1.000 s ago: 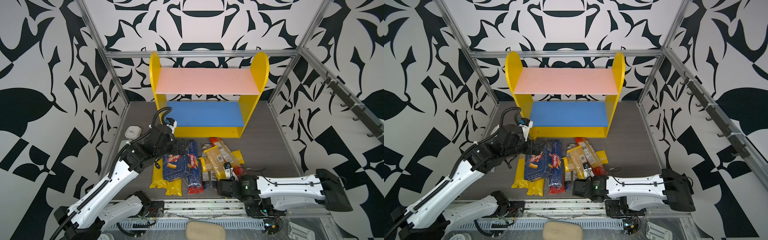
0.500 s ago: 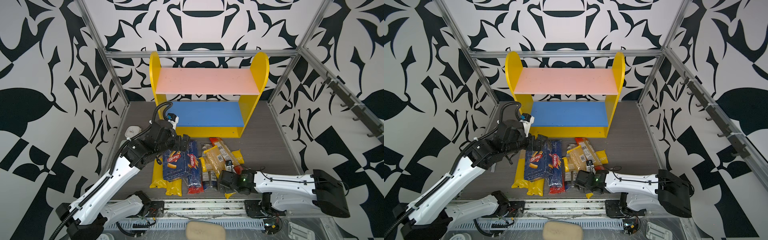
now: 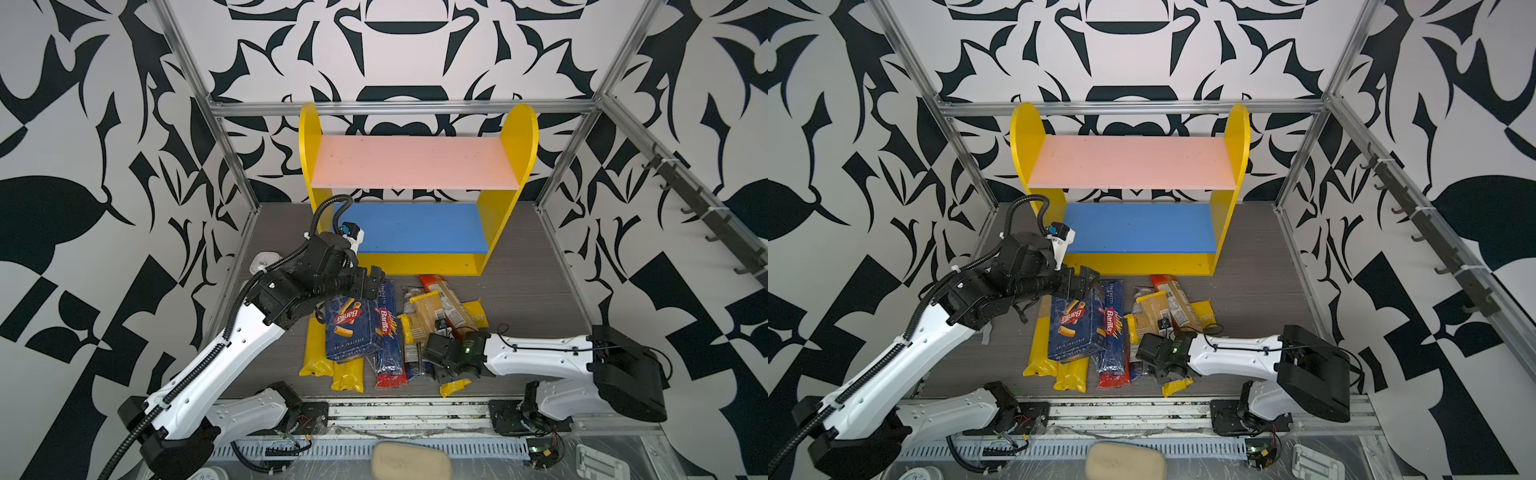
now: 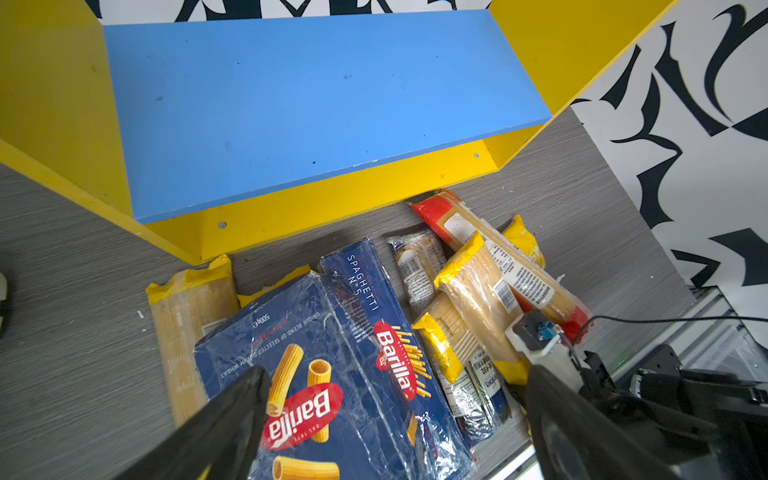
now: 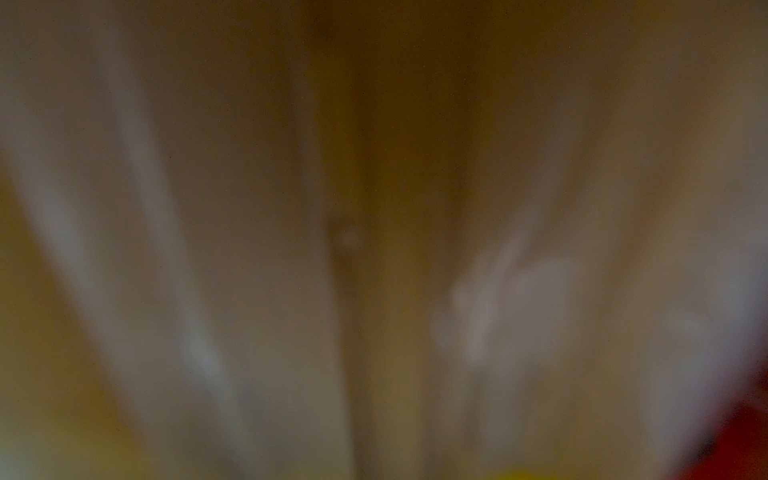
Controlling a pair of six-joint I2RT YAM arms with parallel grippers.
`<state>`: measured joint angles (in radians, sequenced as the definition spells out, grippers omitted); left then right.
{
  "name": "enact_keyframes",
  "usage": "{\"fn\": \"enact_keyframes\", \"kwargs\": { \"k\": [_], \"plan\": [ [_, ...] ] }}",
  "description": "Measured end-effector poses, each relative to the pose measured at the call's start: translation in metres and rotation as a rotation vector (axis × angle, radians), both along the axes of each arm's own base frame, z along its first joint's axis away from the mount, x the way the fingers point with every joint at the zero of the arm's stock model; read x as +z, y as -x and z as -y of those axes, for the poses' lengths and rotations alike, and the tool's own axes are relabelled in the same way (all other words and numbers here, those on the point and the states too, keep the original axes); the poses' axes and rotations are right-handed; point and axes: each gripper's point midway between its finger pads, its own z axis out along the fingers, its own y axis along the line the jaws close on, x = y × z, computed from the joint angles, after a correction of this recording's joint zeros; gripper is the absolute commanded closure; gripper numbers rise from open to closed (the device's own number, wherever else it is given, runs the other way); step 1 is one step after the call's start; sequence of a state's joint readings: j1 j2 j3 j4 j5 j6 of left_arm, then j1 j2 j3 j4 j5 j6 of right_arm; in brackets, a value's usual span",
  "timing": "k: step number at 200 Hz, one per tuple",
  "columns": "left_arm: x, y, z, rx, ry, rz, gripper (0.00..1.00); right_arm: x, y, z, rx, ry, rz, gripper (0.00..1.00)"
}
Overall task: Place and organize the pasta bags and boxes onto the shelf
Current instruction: 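Close the right gripper on the yellow-banded spaghetti bag and lift it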
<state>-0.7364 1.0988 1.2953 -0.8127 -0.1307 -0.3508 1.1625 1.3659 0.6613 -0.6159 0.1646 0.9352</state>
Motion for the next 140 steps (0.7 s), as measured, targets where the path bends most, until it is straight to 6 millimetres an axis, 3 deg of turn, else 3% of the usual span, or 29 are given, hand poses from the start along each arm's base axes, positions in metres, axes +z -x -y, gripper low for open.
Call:
{"fn": "enact_keyframes", "kwargs": {
  "k": [41,88,140],
  "plan": [
    [0.002,0.004,-0.007,0.010,-0.012,0.006,0.01,0.017,0.008,0.006,0.004,-0.039,-0.016,1.00],
    [0.001,0.004,-0.017,0.033,-0.048,0.020,0.01,0.049,0.011,0.005,0.013,-0.089,-0.009,1.00],
    [-0.021,0.004,-0.025,0.057,-0.110,-0.009,0.01,0.116,-0.003,-0.016,0.051,-0.178,0.066,1.00]
  ]
}}
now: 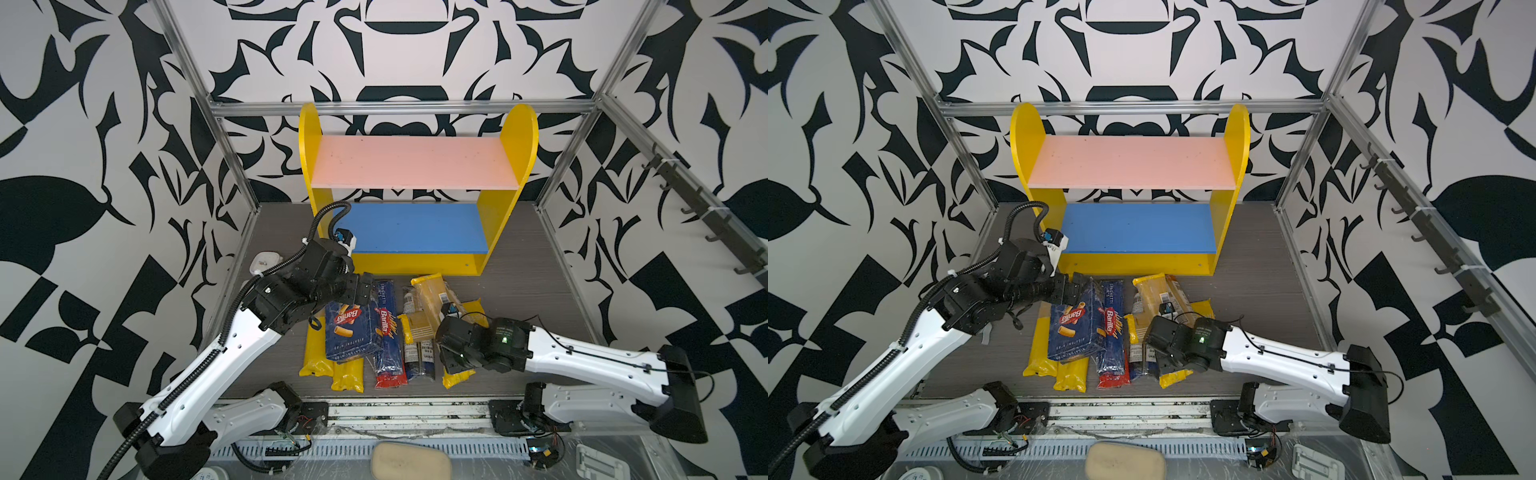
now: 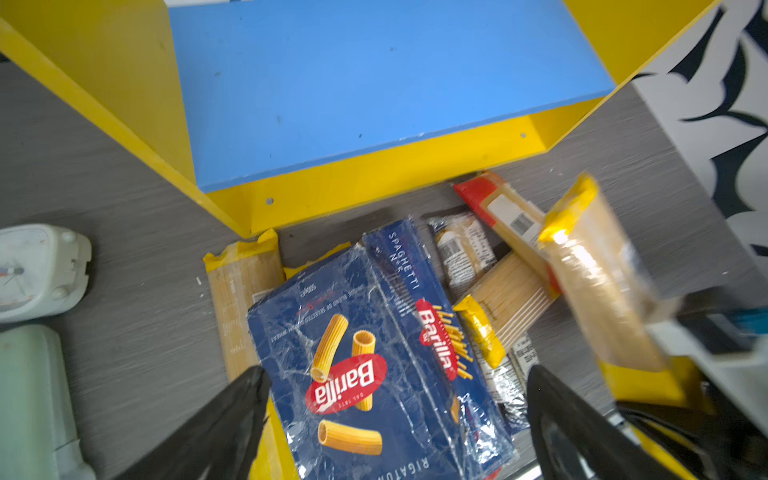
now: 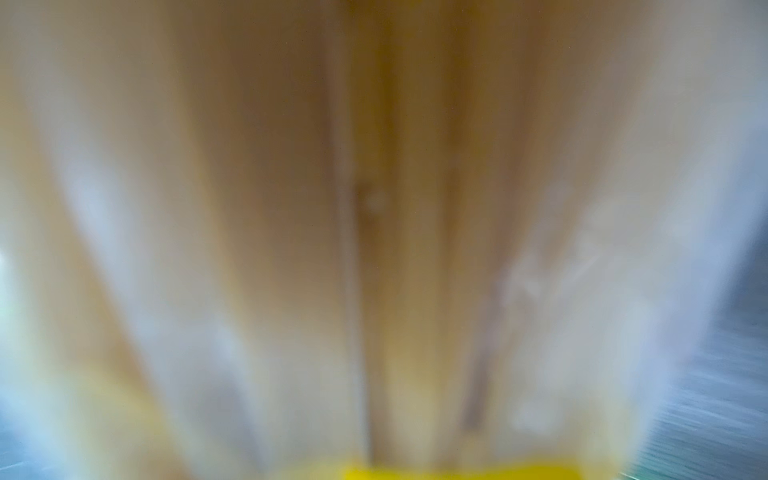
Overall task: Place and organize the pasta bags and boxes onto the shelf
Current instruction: 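Close the right gripper on the yellow-banded spaghetti bag and lift it, then raise the spaghetti bag with the right gripper above the pink shelf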
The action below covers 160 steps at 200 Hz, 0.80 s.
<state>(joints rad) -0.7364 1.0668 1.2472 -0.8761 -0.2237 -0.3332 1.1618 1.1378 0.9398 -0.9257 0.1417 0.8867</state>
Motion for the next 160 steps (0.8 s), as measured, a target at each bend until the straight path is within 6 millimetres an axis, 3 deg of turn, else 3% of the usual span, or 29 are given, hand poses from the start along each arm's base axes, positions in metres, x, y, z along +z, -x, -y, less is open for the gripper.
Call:
{"fn": "enact_keyframes", "kwargs": {
  "k": [28,80,160],
  "plan": [
    [-0.011,0.001,-0.003,0.007,-0.020,-0.018,0.01,0.040,-0.010,-0.005,0.018,-0.016,0.062,1.00],
    [-0.011,0.000,-0.003,0.011,-0.027,-0.012,0.01,0.124,-0.028,-0.009,0.051,-0.020,0.187,1.00],
    [-0.016,-0.006,0.002,-0.008,-0.049,-0.011,0.01,0.254,-0.063,0.000,0.059,-0.020,0.457,1.00]
  ]
}}
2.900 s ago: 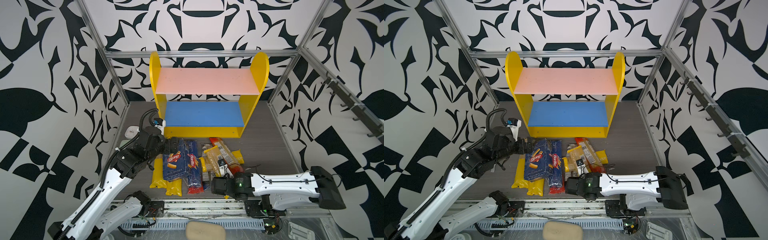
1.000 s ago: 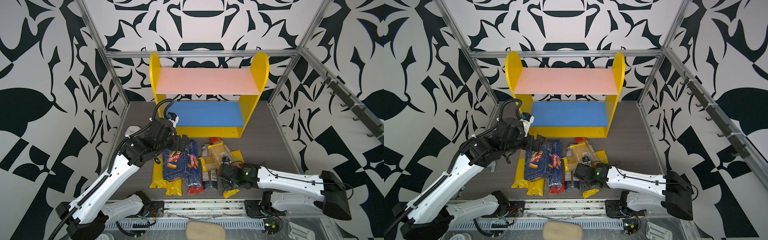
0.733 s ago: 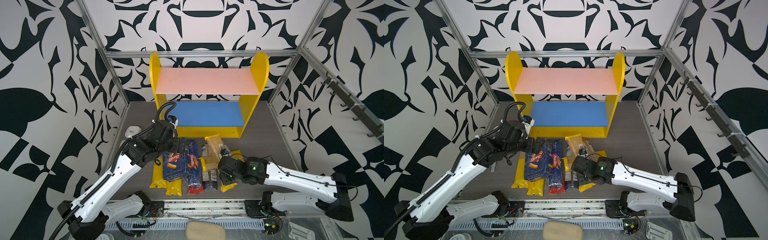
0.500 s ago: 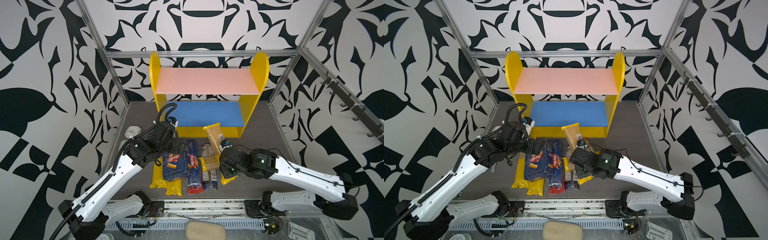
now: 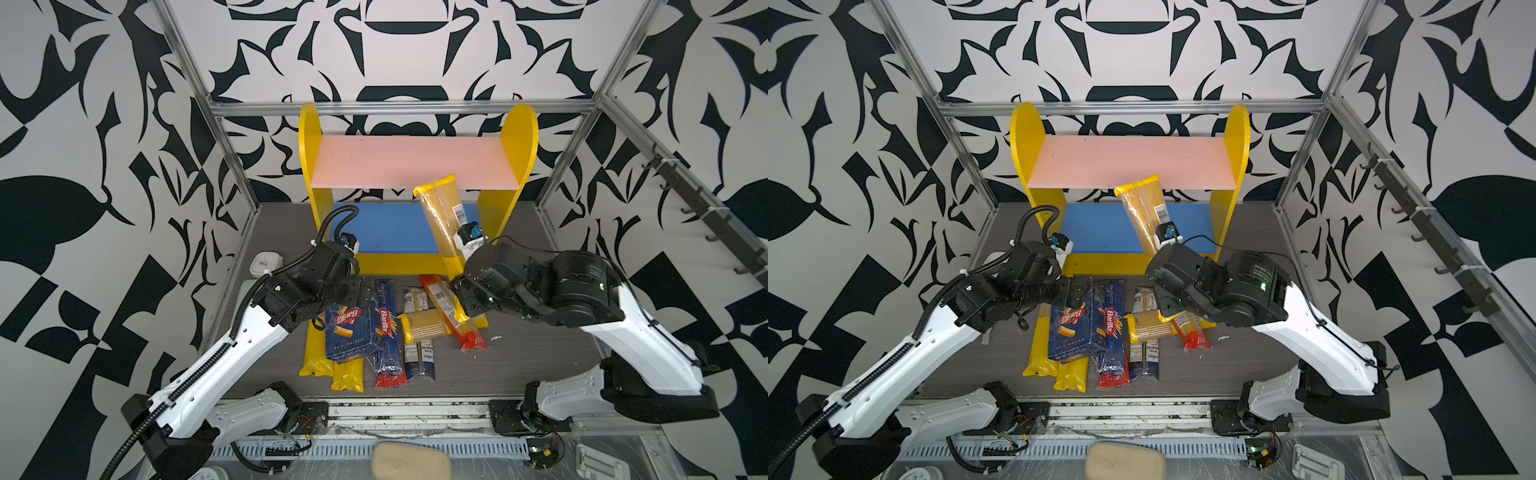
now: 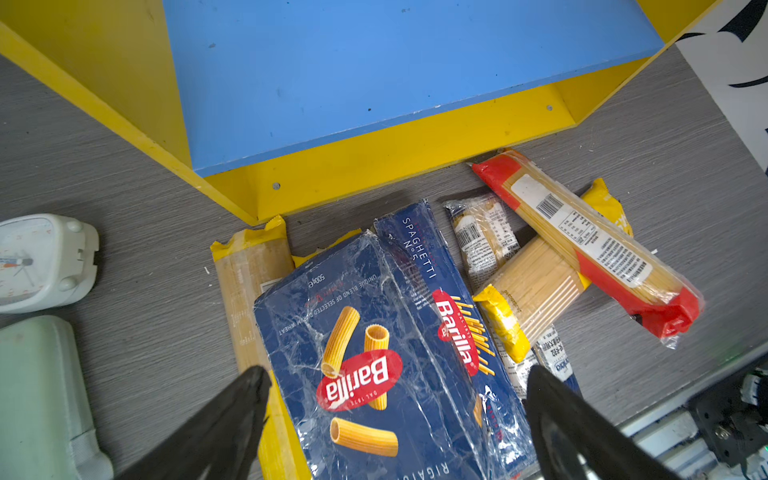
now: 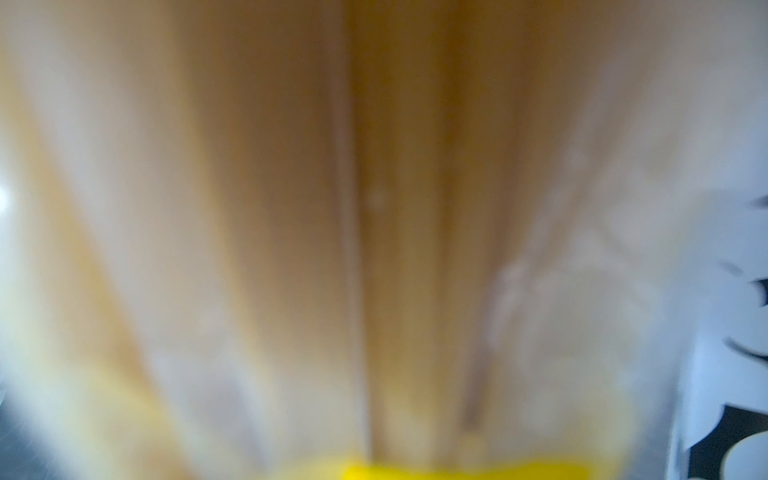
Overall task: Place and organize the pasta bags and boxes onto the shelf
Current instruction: 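Raise the spaghetti bag with the right gripper above the pink shelf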
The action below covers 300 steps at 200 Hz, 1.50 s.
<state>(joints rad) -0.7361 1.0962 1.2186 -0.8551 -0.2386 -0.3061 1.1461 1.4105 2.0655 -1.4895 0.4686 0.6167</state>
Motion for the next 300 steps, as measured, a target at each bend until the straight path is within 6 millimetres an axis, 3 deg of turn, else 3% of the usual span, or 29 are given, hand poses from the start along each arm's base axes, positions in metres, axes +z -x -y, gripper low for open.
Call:
{"fn": "enact_keyframes", "kwargs": {
  "k": [27,65,100,127,161,203,231,262,300],
  "plan": [
    [-0.002,-0.003,0.006,-0.011,0.000,-0.008,0.01,0.037,-0.033,-0.006,-0.035,-0.022,0.094,1.00],
    [-0.003,-0.011,0.018,-0.031,0.006,-0.019,0.01,0.070,-0.103,-0.008,-0.120,-0.032,0.207,1.00],
    [-0.004,-0.014,0.026,-0.046,0.016,-0.032,0.01,0.059,-0.150,0.001,-0.147,0.075,0.236,1.00],
    [-0.001,-0.015,0.028,-0.049,0.028,-0.032,0.01,0.055,-0.166,0.004,-0.128,0.157,0.264,1.00],
    [0.006,-0.016,0.030,-0.049,0.043,-0.022,0.01,0.079,-0.178,0.008,-0.118,0.160,0.365,1.00],
    [0.014,-0.022,0.036,-0.047,0.055,-0.013,0.01,0.102,-0.201,0.050,-0.236,0.136,0.436,1.00],
    [0.011,-0.024,0.038,-0.046,0.049,-0.021,0.01,0.096,-0.224,0.073,-0.306,0.145,0.423,1.00],
    [0.010,-0.025,0.038,-0.044,0.049,-0.024,0.01,0.077,-0.247,0.080,-0.326,0.152,0.383,1.00],
    [0.009,-0.025,0.038,-0.044,0.046,-0.027,0.01,0.078,-0.252,0.084,-0.329,0.121,0.380,0.97]
  ]
}}
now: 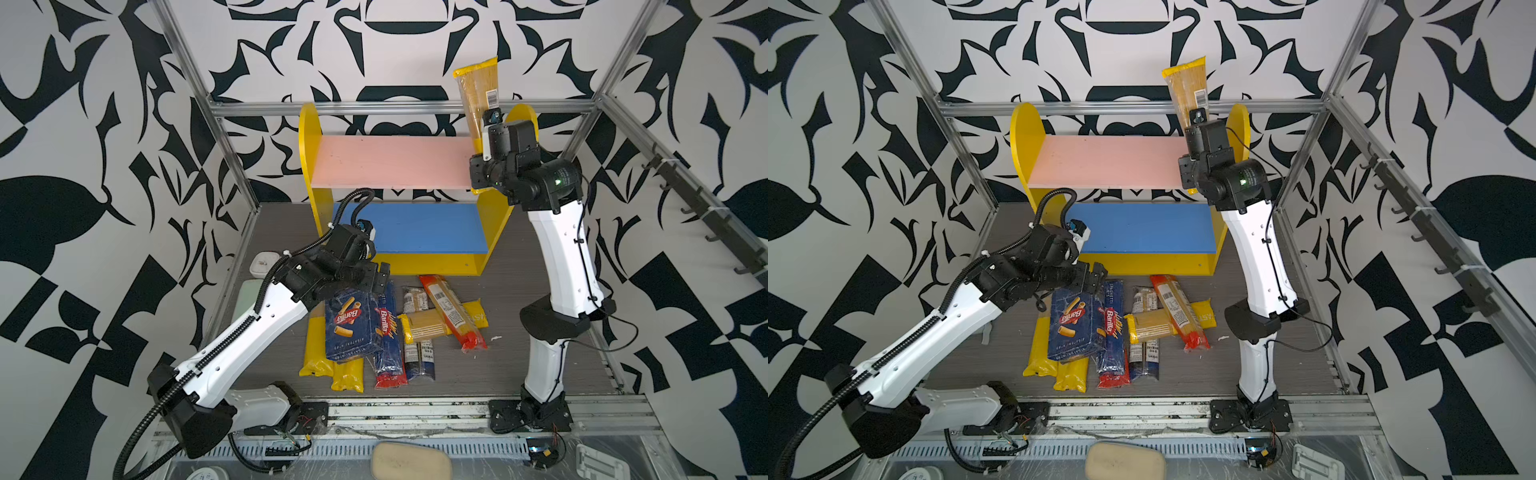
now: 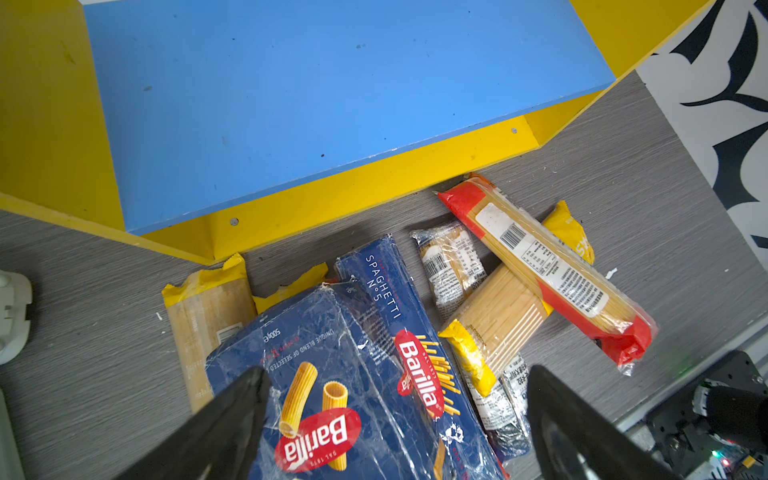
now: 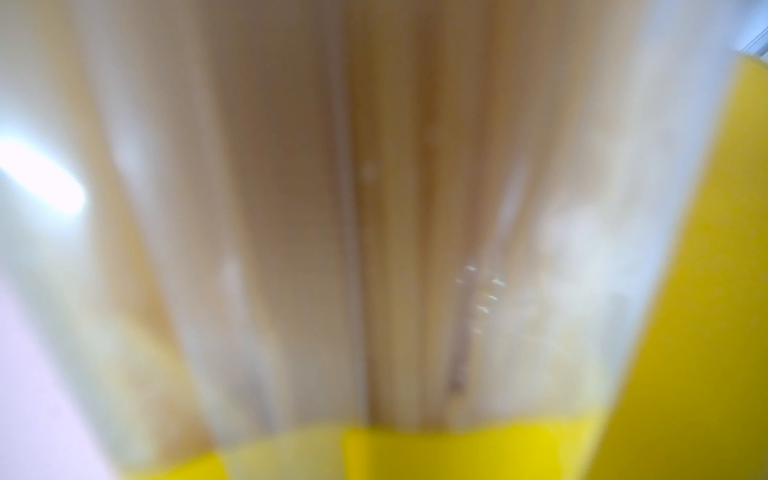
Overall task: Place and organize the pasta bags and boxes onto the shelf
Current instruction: 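Raise the spaghetti bag with the right gripper above the pink shelf, then lower the bag onto the pink shelf and open the right gripper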
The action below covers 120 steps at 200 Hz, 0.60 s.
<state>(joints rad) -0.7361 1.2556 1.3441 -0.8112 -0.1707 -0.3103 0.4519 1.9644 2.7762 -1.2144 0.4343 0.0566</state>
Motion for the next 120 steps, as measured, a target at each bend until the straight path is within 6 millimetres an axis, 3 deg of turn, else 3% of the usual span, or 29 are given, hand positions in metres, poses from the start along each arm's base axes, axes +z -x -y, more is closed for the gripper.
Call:
{"fn": "enact_keyframes", "kwargs": {
  "k": [10,37,58,74,97,102,111,115,120],
  "plan": [
    [-0.001,0.000,0.000,0.000,-0.002,-0.002,0.01,0.001,-0.001,0.001,0.001,-0.014,0.002,0.91],
    [-0.002,-0.001,0.001,0.000,-0.005,-0.005,0.01,0.001,-0.002,0.003,0.002,-0.042,-0.001,0.62],
    [0.002,-0.002,0.000,0.003,-0.005,0.002,0.01,0.001,-0.003,0.005,0.003,-0.059,-0.002,0.54],
    [0.005,-0.003,-0.001,0.008,-0.006,0.010,0.01,0.000,-0.007,0.007,-0.003,-0.080,-0.001,0.41],
    [0.004,-0.003,-0.004,0.016,-0.020,0.012,0.01,-0.005,-0.021,0.012,-0.026,-0.094,0.002,0.40],
    [0.004,-0.003,-0.005,0.019,-0.024,0.012,0.01,-0.007,-0.025,0.013,-0.031,-0.095,0.001,0.26],
    [0.004,-0.002,-0.006,0.021,-0.027,0.013,0.01,-0.011,-0.031,0.013,-0.038,-0.103,0.000,0.22],
    [0.004,-0.002,-0.007,0.022,-0.027,0.014,0.01,-0.012,-0.033,0.013,-0.039,-0.103,0.002,0.11],
    [0.005,-0.002,-0.008,0.024,-0.029,0.015,0.01,-0.013,-0.037,0.013,-0.042,-0.107,0.005,0.10]
  ]
}}
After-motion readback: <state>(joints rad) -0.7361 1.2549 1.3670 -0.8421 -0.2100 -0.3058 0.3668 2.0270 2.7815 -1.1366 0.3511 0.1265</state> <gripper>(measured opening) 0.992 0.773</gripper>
